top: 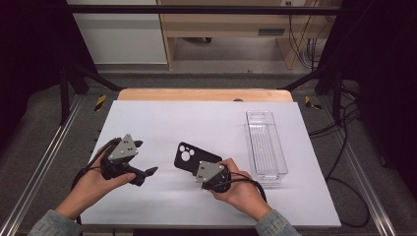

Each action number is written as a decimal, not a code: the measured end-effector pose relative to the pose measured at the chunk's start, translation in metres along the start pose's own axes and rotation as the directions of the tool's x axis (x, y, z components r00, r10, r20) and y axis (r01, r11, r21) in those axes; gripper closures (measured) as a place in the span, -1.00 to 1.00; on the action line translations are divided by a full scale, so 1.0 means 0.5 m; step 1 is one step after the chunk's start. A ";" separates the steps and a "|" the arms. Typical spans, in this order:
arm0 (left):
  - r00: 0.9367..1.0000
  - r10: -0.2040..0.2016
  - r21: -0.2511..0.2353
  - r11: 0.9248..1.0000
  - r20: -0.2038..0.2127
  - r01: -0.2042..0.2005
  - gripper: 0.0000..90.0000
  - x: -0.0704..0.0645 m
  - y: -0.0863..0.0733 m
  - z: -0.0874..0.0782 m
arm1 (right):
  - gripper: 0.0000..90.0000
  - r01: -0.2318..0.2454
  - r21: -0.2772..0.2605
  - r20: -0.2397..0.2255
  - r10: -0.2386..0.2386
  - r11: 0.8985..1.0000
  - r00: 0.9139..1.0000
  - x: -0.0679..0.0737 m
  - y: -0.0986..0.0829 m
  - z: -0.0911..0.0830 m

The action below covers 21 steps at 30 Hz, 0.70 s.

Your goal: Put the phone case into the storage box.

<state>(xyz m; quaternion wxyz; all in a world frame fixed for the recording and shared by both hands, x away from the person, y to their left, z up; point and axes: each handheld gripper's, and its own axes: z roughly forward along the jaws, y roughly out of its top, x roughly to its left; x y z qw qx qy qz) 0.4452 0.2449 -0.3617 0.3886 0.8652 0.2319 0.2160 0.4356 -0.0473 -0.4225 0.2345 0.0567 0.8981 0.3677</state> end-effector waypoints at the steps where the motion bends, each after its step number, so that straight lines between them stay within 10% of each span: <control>1: 1.000 -0.009 -0.007 1.000 -0.003 0.009 -0.88 0.001 -0.001 -0.001 | 0.95 -0.007 -0.003 0.008 0.007 1.000 1.000 -0.002 -0.001 -0.001; 13: 0.991 -0.098 -0.137 0.987 -0.095 0.084 -0.89 0.012 0.001 -0.024 | 0.95 -0.083 -0.078 0.087 0.090 0.994 0.992 -0.024 -0.004 -0.032; 21: 0.985 -0.111 -0.196 0.977 -0.128 0.085 -0.90 0.007 0.004 -0.036 | 0.95 -0.168 -0.169 0.148 0.193 0.971 0.970 -0.056 0.007 -0.068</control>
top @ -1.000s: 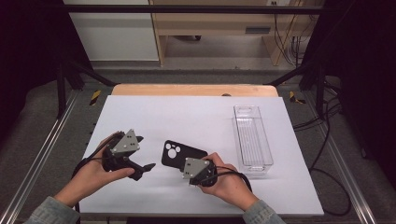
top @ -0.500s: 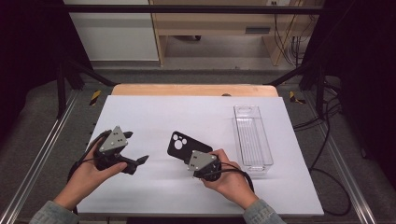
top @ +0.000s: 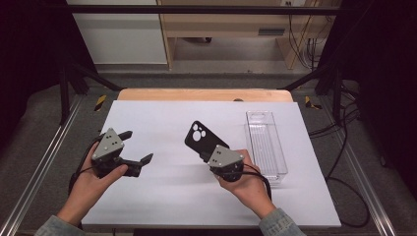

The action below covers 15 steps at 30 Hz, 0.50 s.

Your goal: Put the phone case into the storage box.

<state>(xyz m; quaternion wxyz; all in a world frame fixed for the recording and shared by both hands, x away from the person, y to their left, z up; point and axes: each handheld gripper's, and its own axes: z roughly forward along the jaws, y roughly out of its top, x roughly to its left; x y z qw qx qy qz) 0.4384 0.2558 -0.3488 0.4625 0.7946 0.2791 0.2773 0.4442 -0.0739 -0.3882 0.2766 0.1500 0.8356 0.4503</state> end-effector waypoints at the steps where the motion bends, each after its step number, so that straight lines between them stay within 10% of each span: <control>1: 1.000 0.003 0.003 1.000 0.001 -0.003 -0.90 -0.001 -0.001 0.001 | 0.95 -0.022 -0.015 0.010 0.022 1.000 1.000 -0.006 0.003 -0.002; 15: 0.994 -0.096 -0.077 0.993 -0.046 0.092 -0.90 -0.021 -0.058 0.003 | 0.95 -0.163 -0.120 0.111 0.176 0.979 0.978 -0.085 0.030 -0.011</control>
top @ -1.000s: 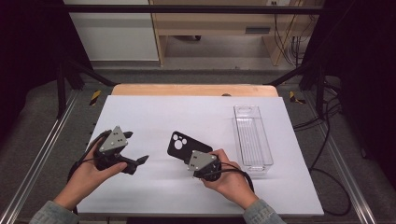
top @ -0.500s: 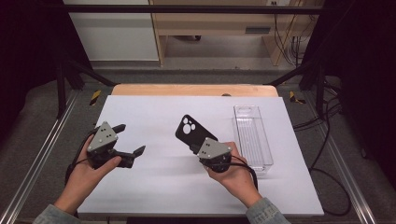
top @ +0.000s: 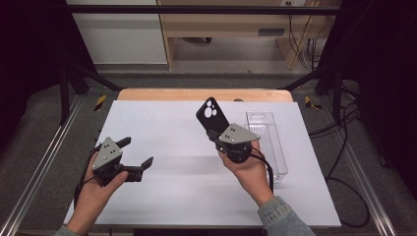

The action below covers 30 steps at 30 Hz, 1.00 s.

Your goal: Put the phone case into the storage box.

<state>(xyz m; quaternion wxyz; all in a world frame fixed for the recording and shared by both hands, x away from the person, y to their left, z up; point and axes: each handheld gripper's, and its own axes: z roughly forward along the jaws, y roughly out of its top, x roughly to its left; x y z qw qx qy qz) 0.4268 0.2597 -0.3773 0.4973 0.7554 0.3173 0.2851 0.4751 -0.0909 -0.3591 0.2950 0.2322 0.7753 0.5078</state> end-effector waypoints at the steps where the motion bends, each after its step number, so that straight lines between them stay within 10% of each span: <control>1: 1.000 -0.014 -0.018 1.000 -0.008 0.014 -0.90 0.002 -0.007 -0.003 | 0.95 -0.005 -0.003 0.008 0.005 1.000 1.000 -0.007 0.001 0.001; 17: 0.986 -0.065 -0.082 0.995 -0.152 0.053 -0.90 0.038 -0.107 -0.014 | 0.95 -0.149 -0.098 0.168 0.164 0.984 0.972 -0.153 0.004 -0.017; 30: 0.973 -0.146 -0.101 0.986 -0.178 0.130 -0.90 0.059 -0.165 -0.004 | 0.95 -0.265 -0.110 0.308 0.287 0.958 0.907 -0.232 -0.041 -0.004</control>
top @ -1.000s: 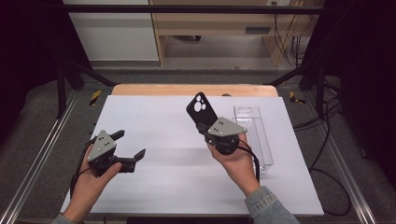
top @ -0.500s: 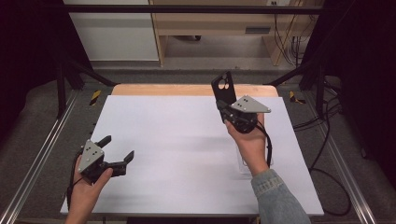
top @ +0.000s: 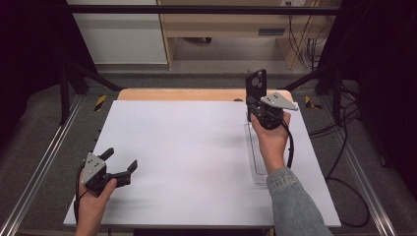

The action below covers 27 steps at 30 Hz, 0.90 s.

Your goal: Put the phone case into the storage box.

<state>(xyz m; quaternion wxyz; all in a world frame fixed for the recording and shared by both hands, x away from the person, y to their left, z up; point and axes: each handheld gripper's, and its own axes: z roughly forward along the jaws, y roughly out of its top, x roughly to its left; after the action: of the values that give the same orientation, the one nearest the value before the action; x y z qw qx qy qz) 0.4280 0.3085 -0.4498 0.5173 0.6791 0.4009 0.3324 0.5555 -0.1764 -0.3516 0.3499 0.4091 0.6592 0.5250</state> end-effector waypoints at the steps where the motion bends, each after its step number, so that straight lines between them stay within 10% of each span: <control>1: 1.000 -0.005 -0.001 1.000 -0.001 0.005 -0.90 0.001 -0.001 0.000 | 0.95 -0.011 0.004 0.007 0.011 1.000 1.000 -0.004 -0.003 0.003; 27: 0.999 -0.048 -0.020 0.999 -0.023 0.047 -0.91 -0.002 -0.014 -0.008 | 0.95 -0.162 0.089 0.121 0.151 0.983 0.981 -0.085 -0.065 0.096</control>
<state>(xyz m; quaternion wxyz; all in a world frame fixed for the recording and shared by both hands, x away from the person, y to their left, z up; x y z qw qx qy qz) 0.4229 0.3103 -0.4556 0.5267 0.6605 0.4198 0.3318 0.6108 -0.1992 -0.3919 0.3236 0.5058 0.6291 0.4936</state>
